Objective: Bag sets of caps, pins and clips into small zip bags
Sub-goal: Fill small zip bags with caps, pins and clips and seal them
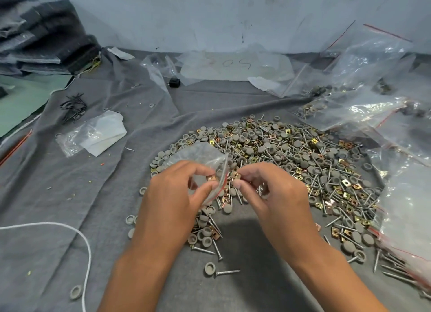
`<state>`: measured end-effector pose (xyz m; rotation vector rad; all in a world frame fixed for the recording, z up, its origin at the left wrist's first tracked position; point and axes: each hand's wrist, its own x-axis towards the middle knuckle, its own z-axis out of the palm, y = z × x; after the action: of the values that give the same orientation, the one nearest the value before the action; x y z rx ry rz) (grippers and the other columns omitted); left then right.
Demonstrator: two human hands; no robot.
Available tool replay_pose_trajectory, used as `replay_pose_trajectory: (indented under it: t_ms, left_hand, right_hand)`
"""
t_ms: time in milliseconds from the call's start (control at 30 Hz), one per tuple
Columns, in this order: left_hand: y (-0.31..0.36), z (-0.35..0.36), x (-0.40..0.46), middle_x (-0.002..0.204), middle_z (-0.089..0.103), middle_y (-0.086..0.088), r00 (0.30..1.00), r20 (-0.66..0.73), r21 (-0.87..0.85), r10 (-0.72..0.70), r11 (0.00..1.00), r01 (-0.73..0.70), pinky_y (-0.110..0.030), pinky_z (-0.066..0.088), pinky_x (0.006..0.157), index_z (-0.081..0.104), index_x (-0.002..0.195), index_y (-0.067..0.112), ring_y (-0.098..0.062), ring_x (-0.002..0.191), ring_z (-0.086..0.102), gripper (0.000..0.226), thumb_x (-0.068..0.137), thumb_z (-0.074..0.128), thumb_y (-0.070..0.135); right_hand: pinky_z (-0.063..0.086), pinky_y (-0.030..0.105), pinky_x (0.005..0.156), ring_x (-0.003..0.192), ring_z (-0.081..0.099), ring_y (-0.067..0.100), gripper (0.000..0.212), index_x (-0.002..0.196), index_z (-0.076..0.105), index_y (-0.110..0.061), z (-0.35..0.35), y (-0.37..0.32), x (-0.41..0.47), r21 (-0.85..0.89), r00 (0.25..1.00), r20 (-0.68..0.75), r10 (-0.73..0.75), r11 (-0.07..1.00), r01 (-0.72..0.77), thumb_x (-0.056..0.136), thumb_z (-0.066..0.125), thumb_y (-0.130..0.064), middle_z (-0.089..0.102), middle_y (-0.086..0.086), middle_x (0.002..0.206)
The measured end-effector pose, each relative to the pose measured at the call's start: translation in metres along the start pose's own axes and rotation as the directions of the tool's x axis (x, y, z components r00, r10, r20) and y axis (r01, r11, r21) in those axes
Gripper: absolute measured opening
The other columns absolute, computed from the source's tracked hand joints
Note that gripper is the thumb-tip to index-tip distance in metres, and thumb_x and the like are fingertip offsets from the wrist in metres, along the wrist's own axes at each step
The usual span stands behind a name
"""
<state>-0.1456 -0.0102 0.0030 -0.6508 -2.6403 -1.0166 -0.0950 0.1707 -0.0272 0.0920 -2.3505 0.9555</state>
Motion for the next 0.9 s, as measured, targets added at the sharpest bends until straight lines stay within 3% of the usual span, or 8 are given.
replay_pose_trajectory:
  t_ms: [167,333,467,533,633,700,800,900]
  left_hand:
    - [0.003,0.004,-0.001,0.094,0.062,0.023,0.998,0.058,0.056,-0.001,0.998,-0.002,-0.010,0.041,0.076,0.070,0.113,0.033,0.005,0.078,0.056,0.038,0.077,0.083,0.035]
    - [0.005,0.006,-0.002,0.100,0.061,0.026,0.996,0.087,0.057,0.016,0.998,-0.021,-0.004,0.037,0.080,0.069,0.116,0.034,0.012,0.082,0.052,0.041,0.077,0.081,0.031]
    - [0.001,0.002,-0.001,0.106,0.061,0.024,0.999,0.050,0.064,-0.018,0.998,0.014,-0.004,0.036,0.081,0.068,0.118,0.032,0.014,0.085,0.050,0.046,0.075,0.084,0.026]
    - [-0.001,0.000,0.000,0.109,0.062,0.022,0.999,0.014,0.062,-0.044,0.997,0.044,0.000,0.034,0.084,0.068,0.118,0.029,0.011,0.084,0.050,0.046,0.076,0.084,0.023]
    - [-0.001,-0.002,0.000,0.112,0.064,0.019,0.999,-0.002,0.056,-0.054,0.997,0.054,0.001,0.033,0.086,0.069,0.118,0.026,0.007,0.088,0.049,0.044,0.076,0.084,0.020]
    - [-0.001,-0.002,0.000,0.113,0.066,0.016,0.999,0.008,0.054,-0.049,0.997,0.049,-0.004,0.036,0.086,0.070,0.117,0.025,0.005,0.087,0.049,0.044,0.076,0.084,0.019]
    - [-0.001,-0.001,-0.001,0.112,0.067,0.015,0.998,0.006,0.057,-0.056,0.997,0.056,-0.010,0.037,0.086,0.070,0.117,0.025,0.003,0.087,0.051,0.044,0.076,0.084,0.018]
    - [-0.002,0.000,-0.001,0.111,0.066,0.016,0.999,0.008,0.058,-0.049,0.997,0.049,-0.010,0.036,0.085,0.070,0.117,0.026,0.004,0.086,0.049,0.044,0.076,0.084,0.019]
  right_hand:
    - [0.038,0.005,0.077,0.082,0.052,-0.005,0.016,0.105,0.072,-0.020,0.003,-0.004,0.002,-0.009,0.996,-0.065,-0.063,0.998,0.062,0.091,0.073,-0.027,0.061,-0.013,0.092]
    - [0.049,0.022,0.074,0.088,0.054,0.006,0.026,0.117,0.072,-0.025,0.008,-0.006,0.002,-0.114,0.997,-0.012,-0.075,0.991,0.074,0.092,0.069,-0.034,0.057,-0.009,0.098]
    - [0.041,0.010,0.073,0.082,0.051,-0.007,0.014,0.107,0.068,-0.027,0.009,0.002,0.007,-0.007,0.998,-0.016,0.061,0.998,-0.062,0.094,0.064,-0.033,0.050,-0.023,0.093]
    - [0.040,0.013,0.074,0.084,0.050,-0.004,0.006,0.102,0.063,-0.031,0.010,0.010,0.006,-0.079,0.985,0.115,0.126,0.990,-0.118,0.096,0.065,-0.032,0.052,-0.022,0.094]
    - [0.042,0.028,0.078,0.097,0.050,0.005,0.012,0.107,0.063,-0.038,0.019,0.016,-0.001,-0.270,0.900,0.374,0.222,0.955,-0.124,0.097,0.062,-0.044,0.050,-0.021,0.099]
    - [0.037,0.028,0.075,0.101,0.049,0.009,0.018,0.112,0.062,-0.039,0.023,0.011,-0.003,-0.334,0.881,0.392,0.266,0.933,-0.133,0.097,0.057,-0.049,0.049,-0.019,0.098]
    - [0.040,0.030,0.080,0.106,0.050,0.012,0.023,0.115,0.062,-0.039,0.025,0.003,-0.002,-0.408,0.877,0.395,0.274,0.908,-0.099,0.098,0.052,-0.051,0.054,-0.016,0.103]
    - [0.042,0.032,0.081,0.107,0.048,0.012,0.018,0.106,0.064,-0.038,0.020,-0.001,-0.003,-0.398,0.843,0.441,0.307,0.909,-0.122,0.096,0.056,-0.049,0.053,-0.016,0.102]
